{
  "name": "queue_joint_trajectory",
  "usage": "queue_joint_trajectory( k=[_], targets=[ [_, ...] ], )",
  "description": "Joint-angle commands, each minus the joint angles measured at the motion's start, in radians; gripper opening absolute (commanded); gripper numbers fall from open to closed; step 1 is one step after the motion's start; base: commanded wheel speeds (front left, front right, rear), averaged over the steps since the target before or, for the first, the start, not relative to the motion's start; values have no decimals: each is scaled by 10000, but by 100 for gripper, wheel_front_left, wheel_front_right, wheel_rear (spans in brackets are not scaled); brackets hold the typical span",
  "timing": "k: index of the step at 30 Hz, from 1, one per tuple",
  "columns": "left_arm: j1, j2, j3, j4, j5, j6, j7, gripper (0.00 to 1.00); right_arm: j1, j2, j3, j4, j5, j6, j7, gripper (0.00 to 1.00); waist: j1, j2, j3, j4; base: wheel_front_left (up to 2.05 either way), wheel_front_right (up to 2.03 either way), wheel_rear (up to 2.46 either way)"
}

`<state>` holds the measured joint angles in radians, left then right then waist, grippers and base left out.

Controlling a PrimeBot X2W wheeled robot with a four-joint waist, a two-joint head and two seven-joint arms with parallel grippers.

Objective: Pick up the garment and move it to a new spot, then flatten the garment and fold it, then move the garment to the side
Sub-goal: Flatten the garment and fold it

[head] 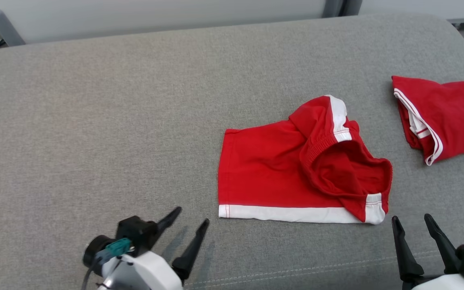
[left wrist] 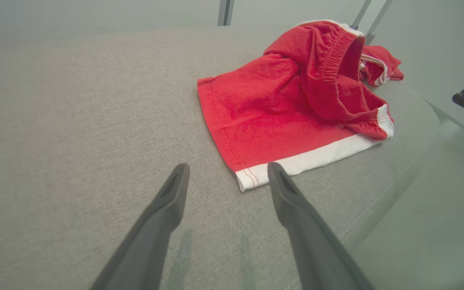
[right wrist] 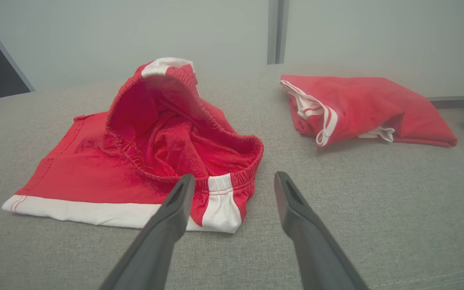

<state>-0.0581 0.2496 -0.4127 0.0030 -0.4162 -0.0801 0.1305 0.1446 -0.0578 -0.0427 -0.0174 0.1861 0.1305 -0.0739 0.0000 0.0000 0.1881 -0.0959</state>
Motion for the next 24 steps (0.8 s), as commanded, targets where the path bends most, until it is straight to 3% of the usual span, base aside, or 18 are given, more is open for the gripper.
queue_joint_trajectory(
  k=[1,10,24],
  targets=[
    [-543,44,251,-151,-114,-74,113,100,-358,-280,286,-198,76,2,60,100,0,0,161,-110,0,0,0],
    [-1646,-139,-416,898,-771,-346,1345,100,-1340,-770,755,327,202,2,786,100,0,0,1007,-235,0,0,0],
    [-2500,-349,-547,2103,-1214,-392,1804,100,-2384,-1173,1386,1129,15,2,1112,100,0,0,1665,-108,0,0,0]
  ],
)
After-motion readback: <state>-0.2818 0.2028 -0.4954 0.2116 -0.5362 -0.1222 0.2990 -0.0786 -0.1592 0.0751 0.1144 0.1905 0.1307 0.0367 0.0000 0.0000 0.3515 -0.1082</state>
